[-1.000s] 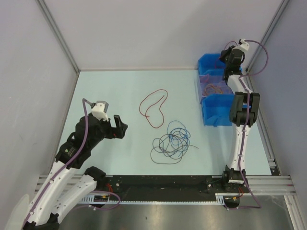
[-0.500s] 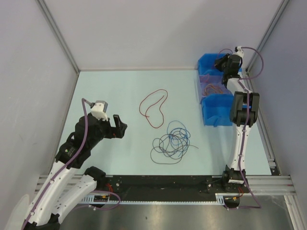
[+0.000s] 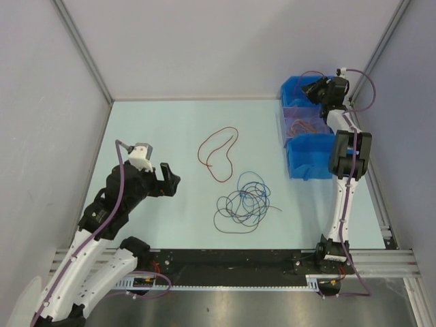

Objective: Untangle the cables

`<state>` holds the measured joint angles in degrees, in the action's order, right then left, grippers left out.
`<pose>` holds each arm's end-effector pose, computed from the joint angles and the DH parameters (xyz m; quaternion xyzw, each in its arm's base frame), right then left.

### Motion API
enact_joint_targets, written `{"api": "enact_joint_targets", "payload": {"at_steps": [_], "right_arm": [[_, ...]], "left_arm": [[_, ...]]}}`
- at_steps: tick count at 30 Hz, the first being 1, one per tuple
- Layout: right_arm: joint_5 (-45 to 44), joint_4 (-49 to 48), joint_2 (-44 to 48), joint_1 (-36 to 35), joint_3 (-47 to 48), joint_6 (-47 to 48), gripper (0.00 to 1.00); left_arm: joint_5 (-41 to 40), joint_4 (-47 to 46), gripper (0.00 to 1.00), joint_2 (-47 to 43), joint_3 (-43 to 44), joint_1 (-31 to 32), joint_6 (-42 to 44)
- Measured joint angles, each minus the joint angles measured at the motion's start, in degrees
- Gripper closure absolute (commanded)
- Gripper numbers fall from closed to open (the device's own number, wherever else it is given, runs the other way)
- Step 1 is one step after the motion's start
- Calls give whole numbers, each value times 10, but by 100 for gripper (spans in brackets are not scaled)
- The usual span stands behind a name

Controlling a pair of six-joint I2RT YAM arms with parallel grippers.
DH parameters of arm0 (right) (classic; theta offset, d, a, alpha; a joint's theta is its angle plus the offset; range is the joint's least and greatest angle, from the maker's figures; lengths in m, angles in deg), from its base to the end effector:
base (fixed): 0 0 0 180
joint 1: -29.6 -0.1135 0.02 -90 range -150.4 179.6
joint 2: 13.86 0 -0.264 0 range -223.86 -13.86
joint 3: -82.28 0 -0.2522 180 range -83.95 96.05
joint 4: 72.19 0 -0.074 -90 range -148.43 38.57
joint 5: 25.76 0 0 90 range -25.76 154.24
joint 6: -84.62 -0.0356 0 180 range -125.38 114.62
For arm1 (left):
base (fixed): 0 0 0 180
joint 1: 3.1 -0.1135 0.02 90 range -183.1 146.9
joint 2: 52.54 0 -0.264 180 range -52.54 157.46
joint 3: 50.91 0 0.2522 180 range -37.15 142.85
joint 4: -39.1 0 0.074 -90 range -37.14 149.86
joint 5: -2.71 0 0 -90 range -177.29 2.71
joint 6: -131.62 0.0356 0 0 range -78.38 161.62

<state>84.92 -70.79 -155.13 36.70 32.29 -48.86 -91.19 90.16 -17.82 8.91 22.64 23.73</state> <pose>0.5751 -0.0590 0.2059 0.2267 0.7424 0.3250 0.5402 0.1180 -0.0542 0.3229 0.0400 0.8466 -0.1701 0.5027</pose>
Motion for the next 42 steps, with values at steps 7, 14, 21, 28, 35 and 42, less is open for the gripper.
{"api": "enact_joint_targets", "payload": {"at_steps": [7, 14, 21, 28, 35, 42], "right_arm": [[6, 44, 4, 4, 28, -5, 46], [-8, 61, 66, 9, -43, -11, 46], [-18, 61, 154, 7, -77, 0, 46], [-35, 72, 262, -4, -137, 28, 48], [-114, 110, 409, -60, -266, 90, 48], [-205, 181, 523, -158, -341, 150, 51]], "left_arm": [[0, 0, 3, -3, 0, 0, 0], [0, 0, 3, -3, 0, -2, 0], [-1, 0, 3, -3, 0, -8, 0], [-5, 0, 3, 9, 0, -15, 0], [-5, 0, 4, 37, 0, -19, 0], [-8, 1, 4, 54, 0, -20, -4]]}}
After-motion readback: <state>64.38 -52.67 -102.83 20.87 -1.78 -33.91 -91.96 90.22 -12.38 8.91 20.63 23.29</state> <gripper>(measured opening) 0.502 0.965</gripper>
